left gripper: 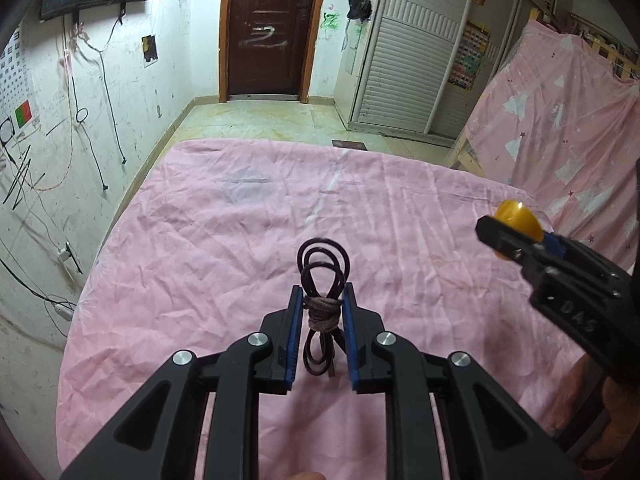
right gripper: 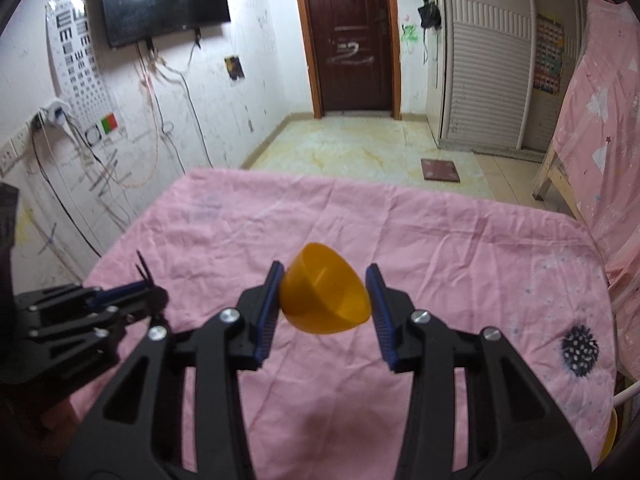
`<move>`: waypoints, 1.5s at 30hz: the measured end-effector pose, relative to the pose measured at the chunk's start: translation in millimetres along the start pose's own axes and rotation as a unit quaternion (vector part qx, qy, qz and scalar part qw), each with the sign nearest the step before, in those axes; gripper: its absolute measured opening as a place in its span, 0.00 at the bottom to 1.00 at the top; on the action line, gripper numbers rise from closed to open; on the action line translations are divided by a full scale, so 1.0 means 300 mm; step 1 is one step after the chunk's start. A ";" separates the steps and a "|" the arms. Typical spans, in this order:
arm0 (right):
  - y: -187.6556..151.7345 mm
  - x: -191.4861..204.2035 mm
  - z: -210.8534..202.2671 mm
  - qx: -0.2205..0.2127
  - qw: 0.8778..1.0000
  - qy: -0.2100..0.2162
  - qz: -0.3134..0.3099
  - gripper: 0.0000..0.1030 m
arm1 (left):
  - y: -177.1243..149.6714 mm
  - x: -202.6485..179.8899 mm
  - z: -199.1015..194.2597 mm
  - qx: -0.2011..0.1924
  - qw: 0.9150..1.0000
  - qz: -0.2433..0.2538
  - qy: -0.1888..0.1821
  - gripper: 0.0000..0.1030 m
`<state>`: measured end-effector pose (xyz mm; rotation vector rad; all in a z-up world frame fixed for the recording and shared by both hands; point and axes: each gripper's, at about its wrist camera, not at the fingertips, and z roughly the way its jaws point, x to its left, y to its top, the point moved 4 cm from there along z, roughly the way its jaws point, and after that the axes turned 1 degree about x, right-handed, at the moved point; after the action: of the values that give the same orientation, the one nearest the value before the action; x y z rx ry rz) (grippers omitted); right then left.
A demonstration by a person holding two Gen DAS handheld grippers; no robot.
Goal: Collect trash
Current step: 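Carry the cable and cup to the yellow bin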
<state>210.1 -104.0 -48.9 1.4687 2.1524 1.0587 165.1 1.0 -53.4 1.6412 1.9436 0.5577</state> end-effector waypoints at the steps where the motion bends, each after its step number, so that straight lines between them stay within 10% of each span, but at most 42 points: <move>1: 0.000 -0.009 -0.024 -0.008 1.000 0.000 0.004 0.39 | -0.001 -0.011 -0.005 -0.001 1.000 0.003 0.000 0.11; 19: -0.101 -0.290 -0.320 -0.087 0.993 -0.004 0.084 0.39 | -0.057 -0.340 -0.087 -0.012 0.996 0.089 -0.002 0.11; 45: -0.399 -0.916 -0.745 -0.174 0.948 -0.150 0.219 0.39 | -0.159 -1.041 -0.152 -0.025 0.965 0.244 -0.087 0.11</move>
<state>105.0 -462.0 -23.7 1.8301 1.3803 1.1881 137.5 -313.5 -6.7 2.0712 1.3870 0.6134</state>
